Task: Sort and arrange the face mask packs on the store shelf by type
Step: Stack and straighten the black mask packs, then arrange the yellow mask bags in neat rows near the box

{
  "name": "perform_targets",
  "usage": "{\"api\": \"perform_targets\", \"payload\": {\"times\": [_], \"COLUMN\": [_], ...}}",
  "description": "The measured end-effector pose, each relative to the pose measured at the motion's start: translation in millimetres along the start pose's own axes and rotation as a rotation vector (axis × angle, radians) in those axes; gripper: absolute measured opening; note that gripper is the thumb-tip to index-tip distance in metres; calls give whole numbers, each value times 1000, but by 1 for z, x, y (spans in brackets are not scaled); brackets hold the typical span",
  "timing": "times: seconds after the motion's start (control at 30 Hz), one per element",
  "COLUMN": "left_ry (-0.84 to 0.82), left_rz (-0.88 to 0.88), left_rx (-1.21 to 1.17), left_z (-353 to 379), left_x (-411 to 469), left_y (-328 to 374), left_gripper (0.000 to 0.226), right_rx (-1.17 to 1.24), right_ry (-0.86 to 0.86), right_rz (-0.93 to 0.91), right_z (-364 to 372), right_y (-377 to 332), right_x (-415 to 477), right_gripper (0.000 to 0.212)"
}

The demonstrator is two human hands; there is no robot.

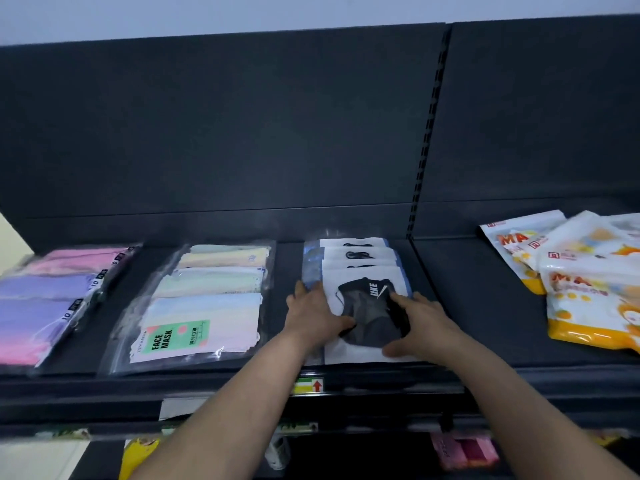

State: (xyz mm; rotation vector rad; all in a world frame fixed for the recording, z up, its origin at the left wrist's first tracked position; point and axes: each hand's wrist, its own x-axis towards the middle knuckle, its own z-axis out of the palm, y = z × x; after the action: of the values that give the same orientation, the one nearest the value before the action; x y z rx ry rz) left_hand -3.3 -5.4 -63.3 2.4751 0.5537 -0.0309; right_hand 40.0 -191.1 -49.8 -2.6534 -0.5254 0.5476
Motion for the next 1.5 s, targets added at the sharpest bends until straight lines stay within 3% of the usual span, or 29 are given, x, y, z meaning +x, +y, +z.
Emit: {"api": "perform_targets", "payload": {"times": [0.57,0.7,0.8,0.97,1.13,1.27,1.5], "left_ry": [-43,-17,92,164,201,180,269], "left_rz": [89,172,210,-186,-443,-387,-344], "left_rx": [-60,-87,61,422,287,174,282], "left_z": [2,-10,-27,-75,-122,-124,-124], "left_x": [-3,-8,-11,-19,-31,-36,-33], "left_y": [4,-2,-16,-71,-159,-192,-180], "left_gripper": [90,70,58,74,86,80,78], "right_rx": [-19,-109,-179,-244,-197,-229,-295], "right_ry": [31,110,199,204,44,-58,39], "right_rz": [62,-21,-185,-427,-439,-373,-348], "right_z": [-5,-5,6,47,82,97,92], "right_y": [2,-15,-42,-91,-141,-160,-167], "right_x": [-15,-18,-15,1,7,9,3], "right_gripper": [105,82,59,49,63,74,59]}}
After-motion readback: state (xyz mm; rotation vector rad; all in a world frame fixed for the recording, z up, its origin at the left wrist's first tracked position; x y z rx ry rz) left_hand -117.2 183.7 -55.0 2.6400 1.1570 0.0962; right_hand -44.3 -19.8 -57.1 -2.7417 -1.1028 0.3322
